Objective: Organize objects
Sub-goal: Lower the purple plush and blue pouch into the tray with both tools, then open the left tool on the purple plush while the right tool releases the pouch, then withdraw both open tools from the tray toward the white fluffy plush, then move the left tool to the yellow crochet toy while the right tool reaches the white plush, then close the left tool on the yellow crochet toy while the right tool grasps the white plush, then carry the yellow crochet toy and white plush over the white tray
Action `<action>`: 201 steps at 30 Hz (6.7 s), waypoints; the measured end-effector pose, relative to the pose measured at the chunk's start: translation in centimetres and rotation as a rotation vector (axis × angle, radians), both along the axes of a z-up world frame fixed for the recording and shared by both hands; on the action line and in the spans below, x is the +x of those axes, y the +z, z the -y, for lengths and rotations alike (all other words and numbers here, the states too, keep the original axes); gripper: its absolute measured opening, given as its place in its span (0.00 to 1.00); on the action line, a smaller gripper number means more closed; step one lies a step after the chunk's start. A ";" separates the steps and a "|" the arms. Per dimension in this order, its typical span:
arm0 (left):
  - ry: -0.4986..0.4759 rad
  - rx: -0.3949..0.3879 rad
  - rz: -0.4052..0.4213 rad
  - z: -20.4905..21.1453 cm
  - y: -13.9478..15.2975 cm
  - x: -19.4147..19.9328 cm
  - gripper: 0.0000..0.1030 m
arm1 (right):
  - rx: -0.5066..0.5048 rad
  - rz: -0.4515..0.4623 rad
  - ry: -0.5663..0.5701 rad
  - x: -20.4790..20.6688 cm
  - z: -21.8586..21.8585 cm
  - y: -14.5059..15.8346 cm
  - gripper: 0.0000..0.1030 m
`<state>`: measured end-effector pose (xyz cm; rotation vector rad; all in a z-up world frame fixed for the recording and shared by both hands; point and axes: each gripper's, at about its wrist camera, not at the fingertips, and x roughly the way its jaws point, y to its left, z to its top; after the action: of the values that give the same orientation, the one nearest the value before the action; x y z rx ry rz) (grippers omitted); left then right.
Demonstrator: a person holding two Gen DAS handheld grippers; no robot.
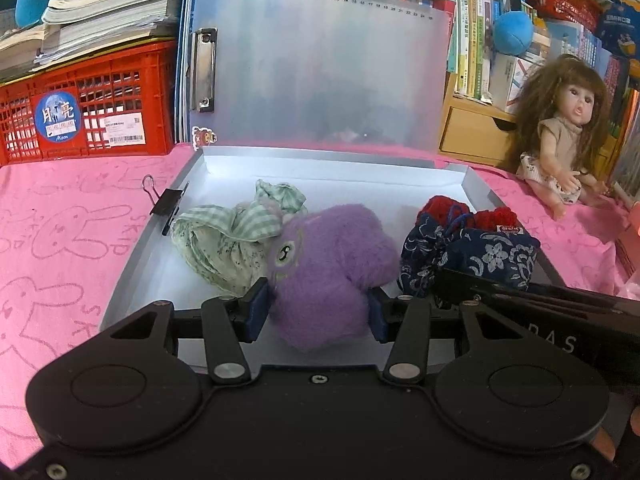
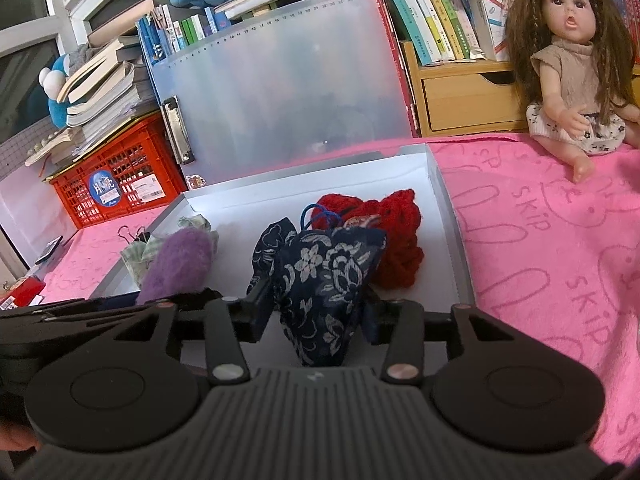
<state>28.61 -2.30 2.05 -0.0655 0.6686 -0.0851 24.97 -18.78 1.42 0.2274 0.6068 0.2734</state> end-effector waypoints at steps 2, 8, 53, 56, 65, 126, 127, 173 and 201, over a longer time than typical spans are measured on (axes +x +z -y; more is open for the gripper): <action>0.002 -0.002 -0.004 -0.1 0.0 0.0 0.45 | 0.001 0.001 -0.002 0.0 0.0 0.0 0.60; 0.017 -0.018 -0.030 -0.7 -0.2 0.3 0.53 | -0.012 0.010 -0.006 -0.1 0.0 -0.1 0.63; -0.019 -0.016 0.111 -2.9 6.4 -8.5 0.95 | -0.094 0.190 0.060 -8.2 0.2 7.5 0.98; -0.025 -0.016 0.123 -3.3 6.8 -9.9 0.95 | -0.111 0.210 0.080 -9.4 -0.1 7.9 0.99; -0.037 -0.005 0.139 -4.6 7.1 -13.4 0.95 | -0.135 0.239 0.138 -12.1 -1.1 8.2 1.00; -0.025 -0.014 0.038 -11.3 -1.0 -19.6 0.63 | -0.271 0.115 0.352 -12.0 -9.3 0.2 1.00; -0.027 -0.009 0.039 -11.3 -1.0 -19.6 0.59 | -0.274 0.116 0.353 -12.0 -9.4 0.2 1.00; -0.005 0.043 0.081 -8.9 0.4 -19.2 0.18 | -0.308 0.160 0.399 -13.6 -11.3 2.7 0.47; 0.044 0.062 0.056 -9.4 -1.1 -19.3 0.17 | -0.351 0.099 0.413 -13.6 -11.3 -0.1 0.71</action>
<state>9.29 7.08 0.97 -0.0184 0.6136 -0.0236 11.42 -7.50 1.29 -0.2533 0.5894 0.5656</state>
